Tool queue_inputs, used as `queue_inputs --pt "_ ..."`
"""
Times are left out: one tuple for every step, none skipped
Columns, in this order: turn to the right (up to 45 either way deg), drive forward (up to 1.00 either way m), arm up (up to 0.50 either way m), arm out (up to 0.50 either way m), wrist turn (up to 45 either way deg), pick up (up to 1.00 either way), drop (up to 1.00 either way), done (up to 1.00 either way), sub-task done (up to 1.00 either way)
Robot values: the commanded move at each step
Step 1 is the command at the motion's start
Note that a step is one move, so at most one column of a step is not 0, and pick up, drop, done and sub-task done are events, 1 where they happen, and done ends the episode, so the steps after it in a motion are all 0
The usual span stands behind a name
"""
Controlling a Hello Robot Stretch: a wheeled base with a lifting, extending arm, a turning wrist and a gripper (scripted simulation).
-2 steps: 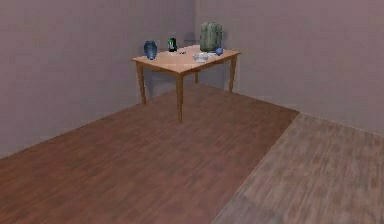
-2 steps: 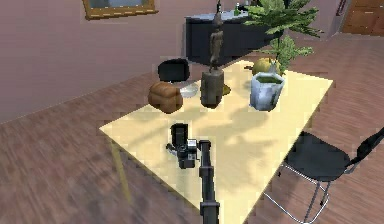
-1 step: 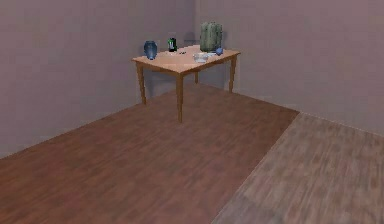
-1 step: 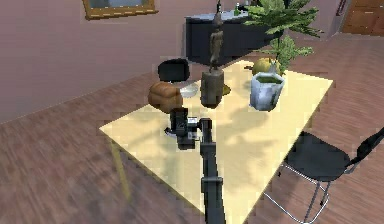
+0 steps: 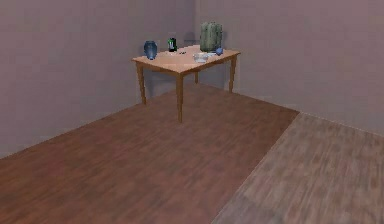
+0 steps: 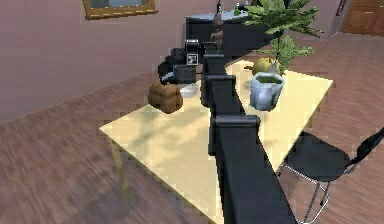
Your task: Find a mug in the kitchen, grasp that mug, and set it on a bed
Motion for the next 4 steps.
queue_inputs --pt "0.0 0.0 0.0 0.0 -45.0 0.0 0.0 0.0 0.0" --pt "0.0 0.0 0.0 0.0 -45.0 0.0 0.0 0.0 0.0" --pt "0.0 0.0 0.0 0.0 -30.0 0.0 0.0 0.0 0.0" --pt "0.0 0.0 0.0 -0.44 0.0 0.0 0.0 0.0 0.0"
